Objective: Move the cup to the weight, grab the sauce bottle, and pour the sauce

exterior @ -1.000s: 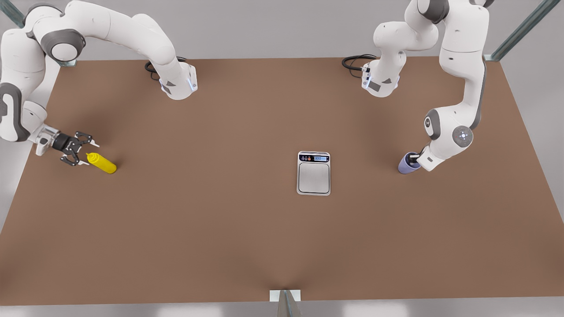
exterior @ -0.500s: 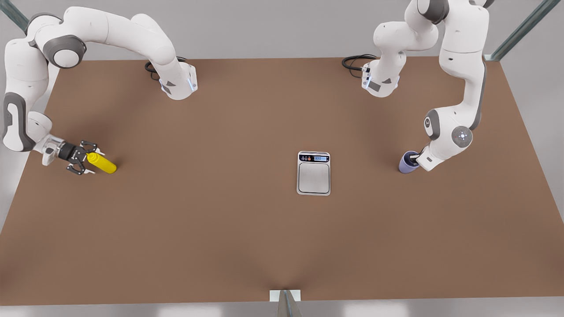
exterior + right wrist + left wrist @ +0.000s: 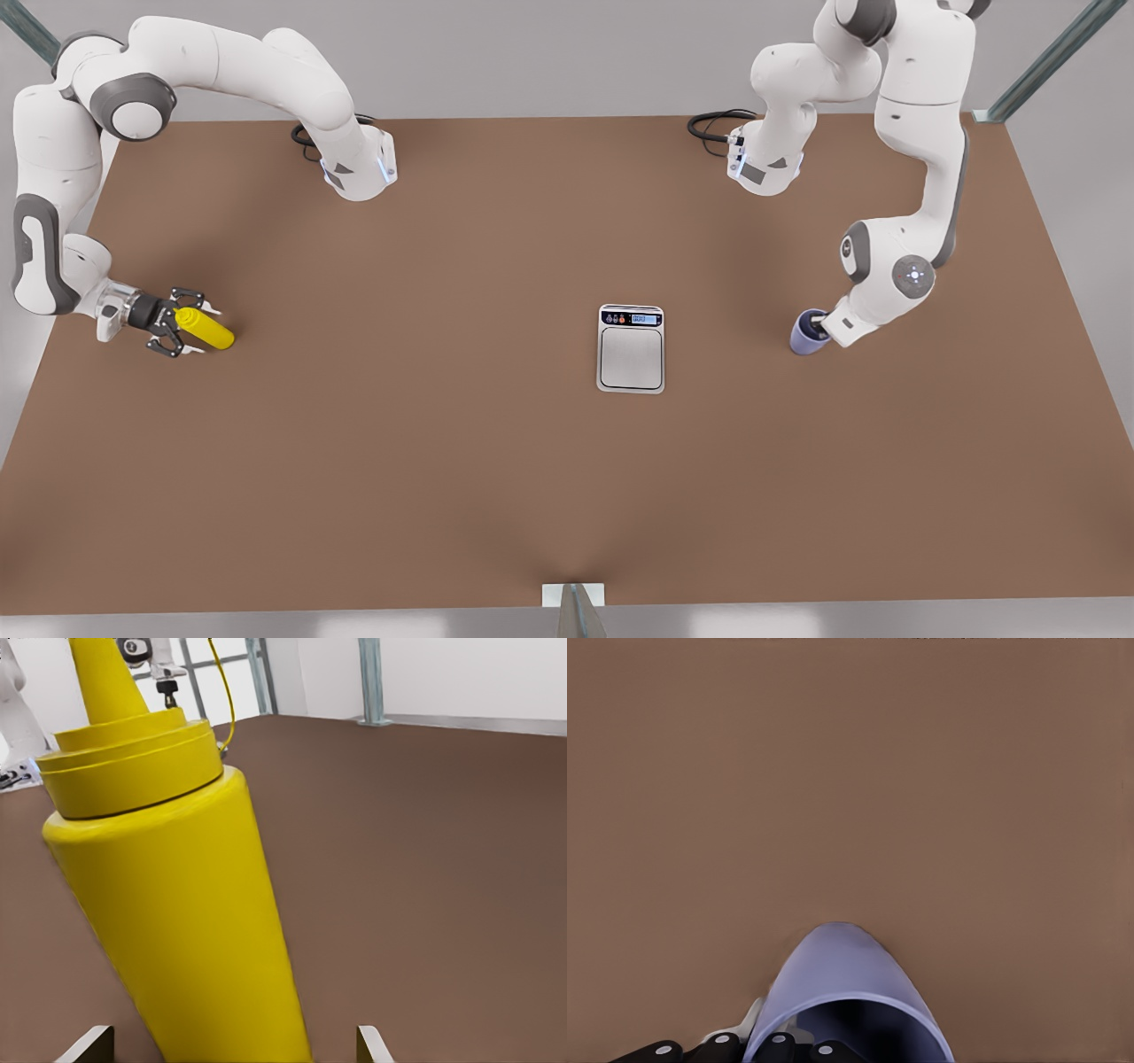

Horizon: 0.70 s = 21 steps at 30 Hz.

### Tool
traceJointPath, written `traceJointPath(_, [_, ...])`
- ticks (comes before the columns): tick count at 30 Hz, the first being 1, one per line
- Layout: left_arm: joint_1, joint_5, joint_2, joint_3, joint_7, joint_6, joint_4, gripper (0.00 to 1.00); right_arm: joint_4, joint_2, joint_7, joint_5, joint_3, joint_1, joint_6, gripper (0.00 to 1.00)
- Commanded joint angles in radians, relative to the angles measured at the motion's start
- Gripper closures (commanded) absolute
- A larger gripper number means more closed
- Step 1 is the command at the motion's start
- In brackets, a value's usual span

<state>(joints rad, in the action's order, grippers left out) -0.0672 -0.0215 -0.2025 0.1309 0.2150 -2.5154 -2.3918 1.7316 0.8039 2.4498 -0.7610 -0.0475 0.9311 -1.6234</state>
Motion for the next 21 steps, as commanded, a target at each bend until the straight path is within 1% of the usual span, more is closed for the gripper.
traceJointPath(1, [0.003, -0.109, -0.002, -0.010, 0.006, 0.001, 0.002, 0.79, -0.001, 0.000, 0.000, 0.000, 0.000, 0.000, 0.007, 0.00])
traceJointPath(5, [0.001, -0.201, -0.002, -0.063, 0.006, 0.001, 0.020, 0.79, -0.006, 0.001, 0.006, -0.003, 0.000, 0.000, 0.007, 0.00])
traceJointPath(7, [-0.049, -0.301, -0.015, -0.074, 0.004, 0.001, 0.052, 0.79, -0.007, 0.001, 0.018, -0.004, 0.000, 0.000, 0.010, 0.00])
traceJointPath(9, [-0.066, -0.327, -0.014, -0.074, 0.004, 0.006, 0.059, 0.79, -0.007, 0.006, 0.018, -0.004, 0.000, -0.002, 0.010, 0.00])
traceJointPath(17, [-0.140, -0.330, -0.008, -0.102, -0.108, 0.010, 0.082, 0.79, -0.007, 0.014, 0.018, -0.006, -0.006, -0.002, 0.010, 0.00])
traceJointPath(21, [-0.232, -0.330, -0.026, -0.103, -0.243, 0.012, 0.132, 0.79, -0.007, 0.014, 0.018, -0.014, -0.015, -0.003, 0.008, 0.00])
